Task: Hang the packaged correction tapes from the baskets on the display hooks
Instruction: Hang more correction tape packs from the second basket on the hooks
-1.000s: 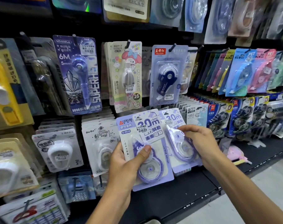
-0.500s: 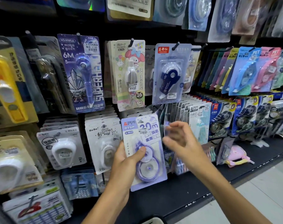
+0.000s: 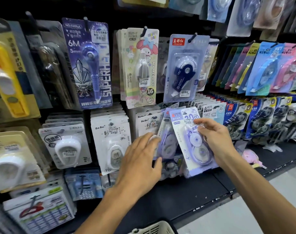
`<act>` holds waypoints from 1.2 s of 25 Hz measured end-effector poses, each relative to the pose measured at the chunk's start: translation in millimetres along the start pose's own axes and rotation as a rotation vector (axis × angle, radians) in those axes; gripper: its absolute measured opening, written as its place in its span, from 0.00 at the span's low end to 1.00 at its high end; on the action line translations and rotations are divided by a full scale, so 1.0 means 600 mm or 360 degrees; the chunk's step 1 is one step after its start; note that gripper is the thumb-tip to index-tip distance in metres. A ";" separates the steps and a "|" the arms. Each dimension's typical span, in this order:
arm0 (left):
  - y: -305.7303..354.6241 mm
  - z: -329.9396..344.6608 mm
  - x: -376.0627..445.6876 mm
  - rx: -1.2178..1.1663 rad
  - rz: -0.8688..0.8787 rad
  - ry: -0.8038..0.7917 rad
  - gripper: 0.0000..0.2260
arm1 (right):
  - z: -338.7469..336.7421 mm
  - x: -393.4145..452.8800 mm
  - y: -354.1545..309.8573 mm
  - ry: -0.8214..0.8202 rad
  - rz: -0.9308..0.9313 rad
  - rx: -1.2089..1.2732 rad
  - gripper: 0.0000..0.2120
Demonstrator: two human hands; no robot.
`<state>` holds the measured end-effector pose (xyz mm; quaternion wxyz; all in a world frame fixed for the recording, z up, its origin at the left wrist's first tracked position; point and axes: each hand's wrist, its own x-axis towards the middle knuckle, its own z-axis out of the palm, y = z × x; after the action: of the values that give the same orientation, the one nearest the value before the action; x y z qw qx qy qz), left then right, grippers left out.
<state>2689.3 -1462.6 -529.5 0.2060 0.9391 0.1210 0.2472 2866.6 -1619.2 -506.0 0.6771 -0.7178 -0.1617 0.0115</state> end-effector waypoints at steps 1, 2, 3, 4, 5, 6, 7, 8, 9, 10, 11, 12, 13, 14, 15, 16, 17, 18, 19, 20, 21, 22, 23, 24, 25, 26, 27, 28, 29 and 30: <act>0.000 0.001 -0.001 0.0033 0.0021 -0.0014 0.25 | 0.002 0.008 -0.004 0.0015 -0.0011 -0.0001 0.17; 0.001 0.002 -0.003 0.0043 0.0043 -0.0021 0.25 | 0.004 0.013 -0.009 0.0022 -0.0022 -0.0003 0.16; 0.001 0.003 -0.005 0.0039 0.0062 -0.0021 0.24 | 0.004 0.017 -0.011 0.0000 -0.0029 -0.0001 0.16; 0.002 0.003 -0.006 0.0038 0.0066 -0.0015 0.24 | 0.003 0.018 -0.011 -0.0036 -0.0020 0.0010 0.17; 0.001 0.001 -0.006 0.0049 0.0050 -0.0003 0.23 | 0.001 0.018 -0.009 -0.0069 -0.0011 0.0015 0.17; -0.001 -0.003 -0.004 0.0071 0.0017 0.0016 0.23 | -0.002 0.016 -0.006 -0.0083 -0.0004 0.0008 0.17; -0.003 -0.009 0.000 0.0098 -0.0017 0.0051 0.22 | -0.005 0.015 -0.002 -0.0074 -0.0007 -0.0002 0.18; -0.004 -0.016 0.004 0.0135 -0.0034 0.0102 0.21 | -0.007 0.014 0.000 -0.0052 -0.0015 0.0001 0.18; -0.004 -0.024 0.011 0.0196 -0.0022 0.0164 0.19 | -0.009 0.015 0.001 -0.0032 -0.0034 -0.0001 0.18; -0.002 -0.030 0.020 0.0273 0.0013 0.0220 0.18 | -0.009 0.015 0.000 -0.0032 -0.0064 -0.0011 0.18; 0.001 -0.036 0.029 0.0339 0.0055 0.0263 0.17 | -0.006 0.015 0.000 -0.0058 -0.0096 -0.0031 0.18; 0.005 -0.041 0.042 0.0377 0.0092 0.0288 0.17 | -0.002 0.014 0.000 -0.0093 -0.0122 -0.0047 0.18; 0.011 -0.044 0.058 0.0385 0.0111 0.0283 0.17 | 0.003 0.014 0.001 -0.0103 -0.0126 -0.0065 0.18; 0.017 -0.046 0.076 0.0375 0.0107 0.0274 0.17 | 0.009 0.015 0.002 -0.0083 -0.0110 -0.0089 0.18; 0.021 -0.048 0.093 0.0367 0.0087 0.0268 0.17 | 0.016 0.014 0.000 -0.0043 -0.0086 -0.0134 0.17; 0.022 -0.051 0.108 0.0371 0.0059 0.0262 0.16 | 0.024 0.014 -0.004 -0.0002 -0.0070 -0.0201 0.17; 0.020 -0.054 0.121 0.0385 0.0033 0.0257 0.14 | 0.031 0.014 -0.009 0.0023 -0.0076 -0.0295 0.15; 0.018 -0.056 0.129 0.0419 0.0026 0.0249 0.11 | 0.039 0.015 -0.017 0.0037 -0.0115 -0.0436 0.13; 0.015 -0.058 0.133 0.0458 0.0035 0.0237 0.08 | 0.047 0.015 -0.026 0.0054 -0.0210 -0.0619 0.10; 0.014 -0.059 0.133 0.0485 0.0050 0.0224 0.07 | 0.056 0.014 -0.036 0.0083 -0.0357 -0.0789 0.07; 0.012 -0.059 0.131 0.0504 0.0068 0.0209 0.08 | 0.068 0.011 -0.048 0.0114 -0.0515 -0.0947 0.07; 0.009 -0.058 0.131 0.0530 0.0089 0.0204 0.09 | 0.081 0.006 -0.059 0.0125 -0.0652 -0.1117 0.10; 0.007 -0.056 0.132 0.0560 0.0109 0.0211 0.10 | 0.094 0.006 -0.070 0.0110 -0.0747 -0.1356 0.12; 0.007 -0.055 0.133 0.0588 0.0115 0.0216 0.11 | 0.107 0.009 -0.080 0.0093 -0.0792 -0.1625 0.11; 0.006 -0.054 0.134 0.0604 0.0114 0.0215 0.11 | 0.117 0.014 -0.092 0.0060 -0.0790 -0.1839 0.09; 0.006 -0.054 0.135 0.0617 0.0106 0.0209 0.11 | 0.124 0.021 -0.102 0.0003 -0.0758 -0.1972 0.08; 0.006 -0.055 0.134 0.0631 0.0101 0.0205 0.11 | 0.126 0.029 -0.110 -0.0058 -0.0714 -0.2023 0.07; 0.007 -0.056 0.133 0.0643 0.0104 0.0209 0.11 | 0.123 0.035 -0.118 -0.0117 -0.0650 -0.2015 0.04; 0.007 -0.056 0.131 0.0648 0.0112 0.0216 0.11 | 0.118 0.042 -0.121 -0.0156 -0.0564 -0.1944 0.06; 0.007 -0.057 0.131 0.0647 0.0116 0.0223 0.11 | 0.113 0.046 -0.121 -0.0185 -0.0466 -0.1853 0.10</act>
<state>2738.9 -1429.3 -468.2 -0.0056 0.9456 0.1483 0.2897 2861.1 -1544.4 -435.2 0.1574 -0.9390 -0.2753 -0.1332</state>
